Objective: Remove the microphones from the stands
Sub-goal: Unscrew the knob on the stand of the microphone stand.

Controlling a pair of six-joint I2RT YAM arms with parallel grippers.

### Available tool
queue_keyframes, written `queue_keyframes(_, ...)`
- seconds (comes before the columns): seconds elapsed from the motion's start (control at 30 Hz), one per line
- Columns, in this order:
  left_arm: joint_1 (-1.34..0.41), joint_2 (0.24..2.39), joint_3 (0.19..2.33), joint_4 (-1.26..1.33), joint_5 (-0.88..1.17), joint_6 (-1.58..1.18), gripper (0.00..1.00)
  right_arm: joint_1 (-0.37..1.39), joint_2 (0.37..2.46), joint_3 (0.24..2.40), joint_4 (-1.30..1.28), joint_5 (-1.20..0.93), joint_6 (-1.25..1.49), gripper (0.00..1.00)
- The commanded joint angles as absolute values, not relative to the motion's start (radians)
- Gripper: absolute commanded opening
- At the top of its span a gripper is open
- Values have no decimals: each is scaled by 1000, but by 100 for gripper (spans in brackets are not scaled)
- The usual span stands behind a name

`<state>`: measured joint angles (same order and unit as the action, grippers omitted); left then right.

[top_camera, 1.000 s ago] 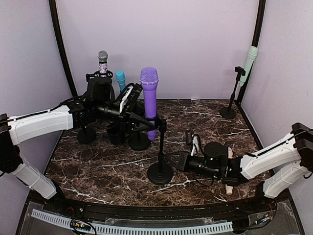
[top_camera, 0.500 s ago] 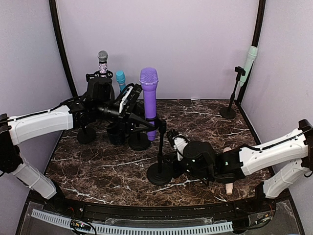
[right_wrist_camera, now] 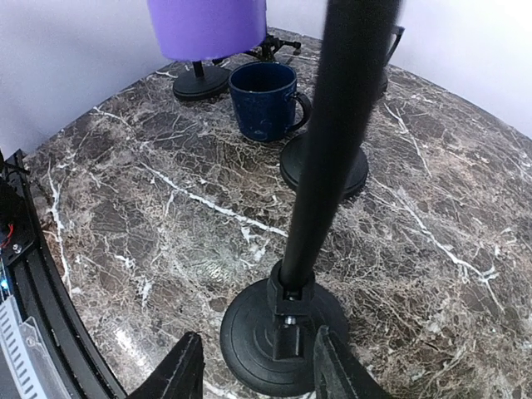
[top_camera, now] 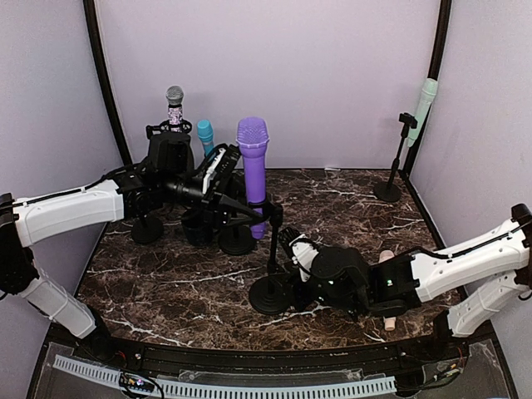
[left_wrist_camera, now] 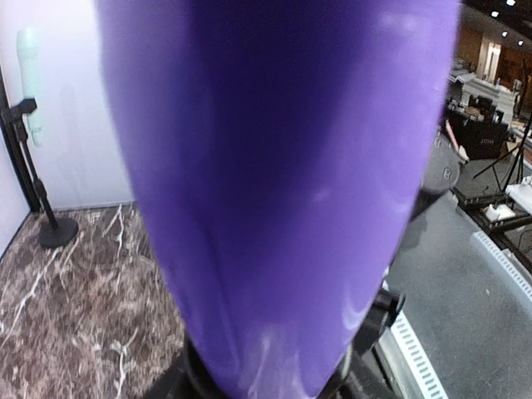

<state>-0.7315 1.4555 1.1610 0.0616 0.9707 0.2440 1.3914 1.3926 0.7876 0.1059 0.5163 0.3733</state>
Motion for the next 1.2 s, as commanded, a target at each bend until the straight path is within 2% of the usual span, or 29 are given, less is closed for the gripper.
queue_keyframes(0.0, -732, 1480, 1105, -104, 870, 268, 59, 1402, 1308, 744, 173, 527, 409, 49)
queue_keyframes(0.13, -732, 1459, 1100, -99, 855, 268, 73, 1402, 1261, 725, 176, 539, 425, 53)
queue_keyframes(0.33, -731, 1423, 1086, -80, 834, 256, 82, 1401, 1229, 711, 186, 553, 439, 57)
queue_keyframes(0.8, -730, 1280, 1005, -66, 690, 229, 87, 1402, 1160, 676, 204, 577, 458, 64)
queue_keyframes(1.17, -731, 1098, 878, -29, 576, 103, 88, 1398, 1094, 621, 238, 540, 477, 79)
